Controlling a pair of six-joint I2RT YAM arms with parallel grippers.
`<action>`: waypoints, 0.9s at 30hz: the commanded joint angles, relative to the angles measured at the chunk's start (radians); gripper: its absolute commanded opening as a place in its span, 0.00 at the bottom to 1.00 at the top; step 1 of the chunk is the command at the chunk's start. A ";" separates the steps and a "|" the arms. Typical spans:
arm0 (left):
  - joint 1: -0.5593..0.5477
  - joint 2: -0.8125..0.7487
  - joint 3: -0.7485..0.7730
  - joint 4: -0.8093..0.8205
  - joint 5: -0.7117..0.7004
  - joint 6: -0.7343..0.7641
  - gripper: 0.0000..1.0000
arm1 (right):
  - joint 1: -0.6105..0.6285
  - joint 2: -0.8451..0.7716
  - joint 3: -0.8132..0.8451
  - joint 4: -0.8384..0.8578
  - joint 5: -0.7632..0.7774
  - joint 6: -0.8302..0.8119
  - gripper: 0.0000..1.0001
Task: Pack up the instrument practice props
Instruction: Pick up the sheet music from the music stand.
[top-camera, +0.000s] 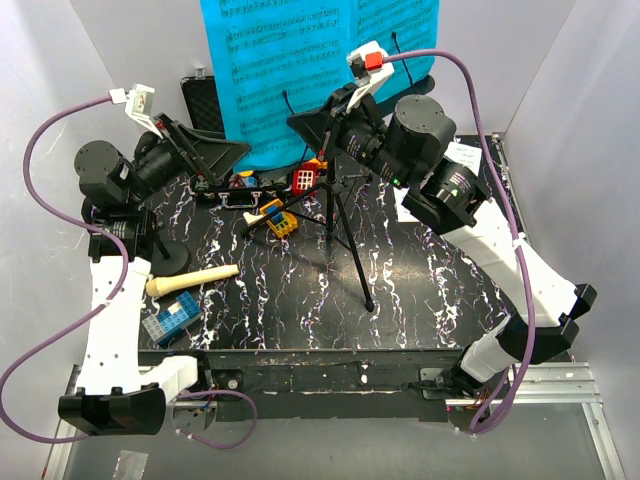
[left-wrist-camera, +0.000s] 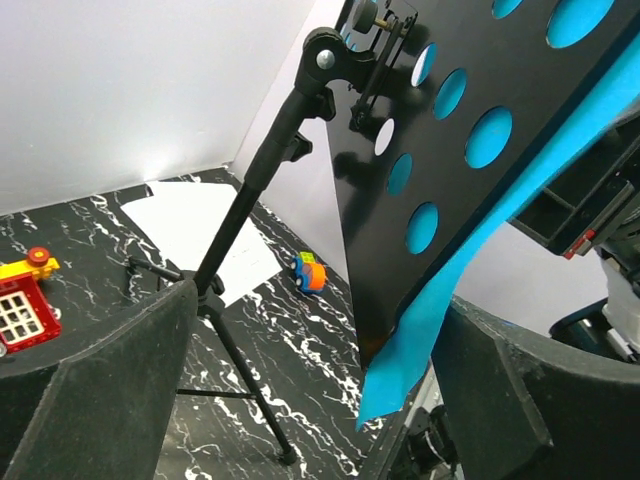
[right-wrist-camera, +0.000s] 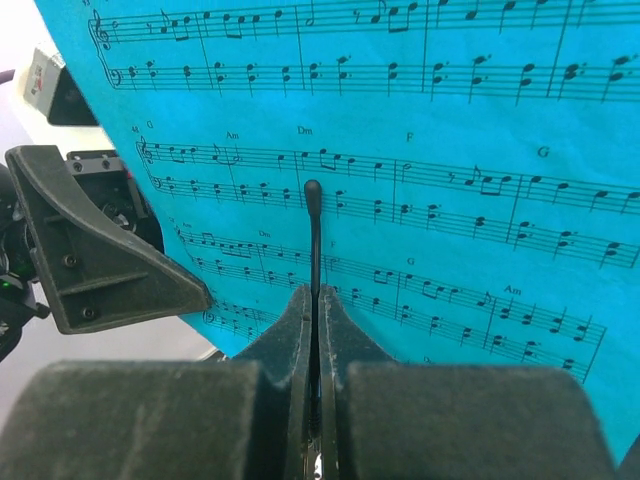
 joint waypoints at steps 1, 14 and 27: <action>0.004 -0.018 0.056 -0.124 -0.089 0.119 0.89 | -0.005 -0.040 0.001 -0.004 0.014 -0.029 0.01; -0.043 -0.015 0.208 -0.307 -0.201 0.260 0.73 | -0.005 -0.032 0.013 -0.010 0.003 -0.027 0.01; -0.065 -0.012 0.262 -0.362 -0.215 0.328 0.17 | -0.005 -0.029 0.019 -0.016 0.001 -0.026 0.01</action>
